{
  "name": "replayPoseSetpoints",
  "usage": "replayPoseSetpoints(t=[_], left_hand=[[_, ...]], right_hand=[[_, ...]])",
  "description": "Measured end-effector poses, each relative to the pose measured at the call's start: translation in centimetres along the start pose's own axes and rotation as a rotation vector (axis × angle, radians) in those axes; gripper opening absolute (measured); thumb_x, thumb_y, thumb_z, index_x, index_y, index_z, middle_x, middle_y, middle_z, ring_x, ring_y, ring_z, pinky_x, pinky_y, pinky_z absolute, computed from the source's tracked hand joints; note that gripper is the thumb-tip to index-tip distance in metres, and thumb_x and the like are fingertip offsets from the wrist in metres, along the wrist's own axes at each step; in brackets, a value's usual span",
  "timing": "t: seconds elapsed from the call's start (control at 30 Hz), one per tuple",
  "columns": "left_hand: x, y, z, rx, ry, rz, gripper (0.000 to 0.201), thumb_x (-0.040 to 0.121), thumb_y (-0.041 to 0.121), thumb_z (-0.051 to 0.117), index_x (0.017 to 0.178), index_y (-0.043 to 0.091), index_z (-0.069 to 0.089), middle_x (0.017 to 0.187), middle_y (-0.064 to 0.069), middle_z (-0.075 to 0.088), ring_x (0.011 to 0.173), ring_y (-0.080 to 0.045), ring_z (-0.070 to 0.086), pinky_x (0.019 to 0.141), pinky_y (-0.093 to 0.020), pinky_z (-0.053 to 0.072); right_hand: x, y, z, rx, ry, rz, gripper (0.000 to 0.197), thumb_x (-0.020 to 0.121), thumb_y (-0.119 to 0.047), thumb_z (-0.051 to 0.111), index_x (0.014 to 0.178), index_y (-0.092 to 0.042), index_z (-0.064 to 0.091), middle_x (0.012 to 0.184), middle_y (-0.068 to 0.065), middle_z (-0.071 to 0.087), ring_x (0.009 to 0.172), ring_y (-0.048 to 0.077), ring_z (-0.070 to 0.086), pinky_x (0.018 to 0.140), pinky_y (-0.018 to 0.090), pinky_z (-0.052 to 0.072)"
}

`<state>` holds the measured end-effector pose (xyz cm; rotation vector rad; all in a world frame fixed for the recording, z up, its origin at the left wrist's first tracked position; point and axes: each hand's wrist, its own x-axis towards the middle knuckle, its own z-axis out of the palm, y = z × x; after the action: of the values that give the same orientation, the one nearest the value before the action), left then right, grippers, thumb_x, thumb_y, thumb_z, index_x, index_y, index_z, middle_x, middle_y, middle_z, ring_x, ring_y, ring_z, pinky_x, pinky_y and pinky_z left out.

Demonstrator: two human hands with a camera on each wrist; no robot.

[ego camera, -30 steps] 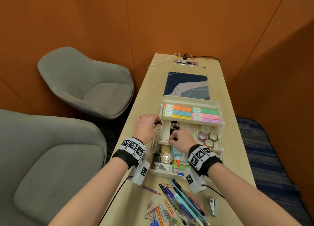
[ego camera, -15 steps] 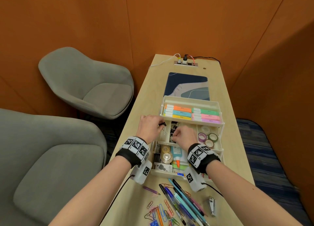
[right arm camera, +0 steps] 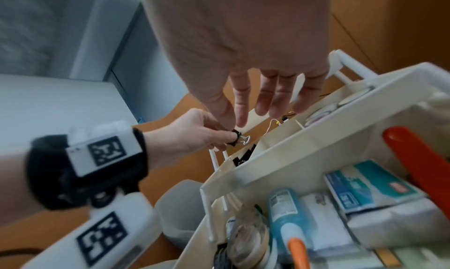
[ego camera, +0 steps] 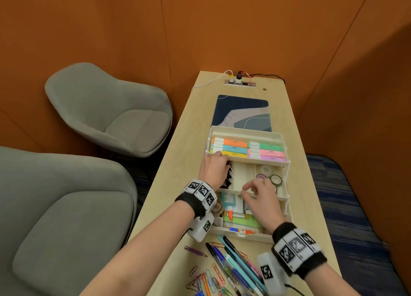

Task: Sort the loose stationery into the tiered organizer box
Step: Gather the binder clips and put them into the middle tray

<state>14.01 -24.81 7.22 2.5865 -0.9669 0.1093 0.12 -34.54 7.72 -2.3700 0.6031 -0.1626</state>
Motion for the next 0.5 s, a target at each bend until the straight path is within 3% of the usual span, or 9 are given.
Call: replayPoseSetpoints(t=[0.07, 0.17, 0.3, 0.4, 0.5], left_hand=[[-0.1, -0.1, 0.3, -0.037, 0.042, -0.066, 0.018, 0.094, 0.02, 0.052, 0.108, 0.01, 0.059, 0.105, -0.009, 0.061, 0.092, -0.027, 0.059, 0.08, -0.036, 0.047], [-0.1, -0.2, 0.5, -0.082, 0.069, -0.025, 0.015, 0.091, 0.015, 0.056, 0.105, 0.008, 0.057, 0.104, -0.009, 0.059, 0.089, -0.026, 0.059, 0.073, -0.036, 0.049], [0.5, -0.3, 0.7, 0.052, -0.02, 0.069, 0.019, 0.087, 0.004, 0.058, 0.105, 0.008, 0.056, 0.105, -0.01, 0.056, 0.09, -0.03, 0.059, 0.069, -0.041, 0.051], [0.6, -0.2, 1.0, 0.137, -0.093, 0.14, 0.029, 0.086, -0.003, 0.054, 0.113, 0.007, 0.054, 0.111, -0.011, 0.054, 0.092, -0.03, 0.059, 0.071, -0.04, 0.049], [0.6, -0.6, 1.1, 0.13, -0.145, 0.136, 0.025, 0.088, -0.002, 0.053, 0.111, 0.007, 0.056, 0.112, -0.01, 0.054, 0.093, -0.031, 0.06, 0.072, -0.04, 0.05]], right_hand=[[-1.3, 0.4, -0.3, 0.049, -0.003, 0.004, 0.004, 0.087, -0.024, 0.063, 0.088, -0.025, 0.058, 0.091, -0.006, 0.042, 0.091, 0.012, 0.046, 0.082, 0.026, 0.04], [-2.5, 0.7, -0.5, 0.107, -0.031, 0.002, 0.003, 0.087, -0.022, 0.063, 0.086, -0.023, 0.06, 0.092, -0.001, 0.046, 0.089, 0.01, 0.047, 0.077, 0.021, 0.038], [-2.9, 0.7, -0.6, 0.122, -0.038, -0.009, 0.003, 0.087, -0.023, 0.062, 0.083, -0.023, 0.062, 0.092, 0.001, 0.049, 0.088, 0.006, 0.048, 0.073, 0.012, 0.034], [-3.2, 0.6, -0.8, 0.126, -0.04, -0.021, 0.005, 0.087, -0.022, 0.062, 0.083, -0.022, 0.061, 0.091, 0.0, 0.049, 0.087, 0.002, 0.048, 0.073, 0.01, 0.035], [-3.9, 0.5, -0.9, 0.159, -0.047, -0.013, 0.007, 0.088, -0.021, 0.062, 0.082, -0.023, 0.061, 0.091, -0.005, 0.049, 0.089, 0.001, 0.049, 0.073, 0.01, 0.036]])
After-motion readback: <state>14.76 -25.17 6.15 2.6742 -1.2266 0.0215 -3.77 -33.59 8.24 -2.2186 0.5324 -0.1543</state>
